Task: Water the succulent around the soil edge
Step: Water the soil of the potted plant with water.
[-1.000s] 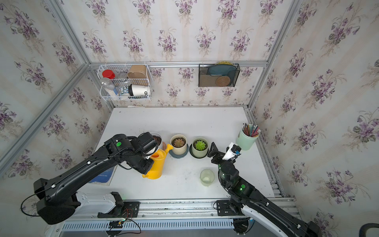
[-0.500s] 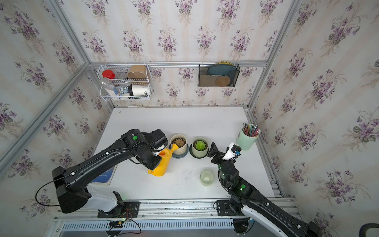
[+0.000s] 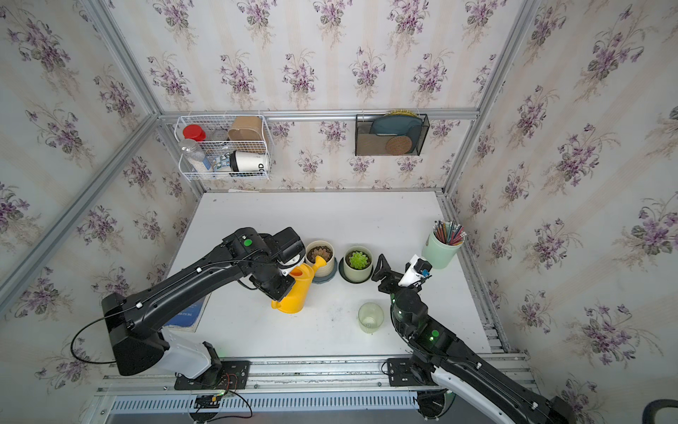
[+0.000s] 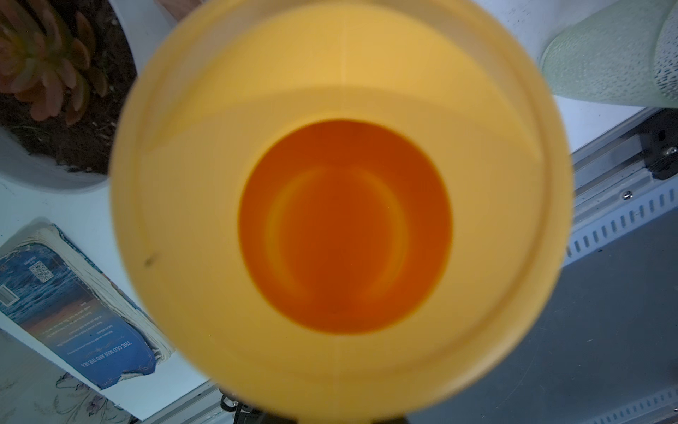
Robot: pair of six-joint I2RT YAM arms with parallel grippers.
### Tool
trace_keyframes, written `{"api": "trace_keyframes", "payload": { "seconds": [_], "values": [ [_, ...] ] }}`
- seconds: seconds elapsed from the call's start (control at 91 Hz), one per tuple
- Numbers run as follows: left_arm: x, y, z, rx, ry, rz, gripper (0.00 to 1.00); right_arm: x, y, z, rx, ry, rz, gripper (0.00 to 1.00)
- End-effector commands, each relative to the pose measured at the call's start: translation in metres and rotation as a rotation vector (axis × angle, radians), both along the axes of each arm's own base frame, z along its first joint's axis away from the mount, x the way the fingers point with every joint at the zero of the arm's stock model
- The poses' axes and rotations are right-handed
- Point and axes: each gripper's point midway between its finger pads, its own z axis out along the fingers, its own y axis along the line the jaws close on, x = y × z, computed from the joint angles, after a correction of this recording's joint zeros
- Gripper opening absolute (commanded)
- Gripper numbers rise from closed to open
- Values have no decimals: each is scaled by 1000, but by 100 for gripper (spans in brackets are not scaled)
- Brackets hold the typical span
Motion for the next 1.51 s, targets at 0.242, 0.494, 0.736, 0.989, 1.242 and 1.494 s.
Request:
{"api": "trace_keyframes", "payload": {
  "seconds": [0.242,0.494,0.736,0.989,1.242,1.494],
  "values": [
    [7,-23,24,-131,-113,-100,0,1,0,2,16,-12,-3,98],
    [9,-37,28,-295,-269,-172,0,1,0,1,17,-11,-1,98],
    [6,-45,23,-323,-251,-208,0,2,2,-1,13,-5,3,98],
    [4,-52,22,-246,-143,-202,0,2,1,-1,14,-4,-2,98],
    [7,-50,15,-129,-68,-189,0,1,-4,-1,16,0,-25,98],
    [8,-51,15,-58,-35,-179,0,1,-4,1,20,-4,-24,98]
  ]
}}
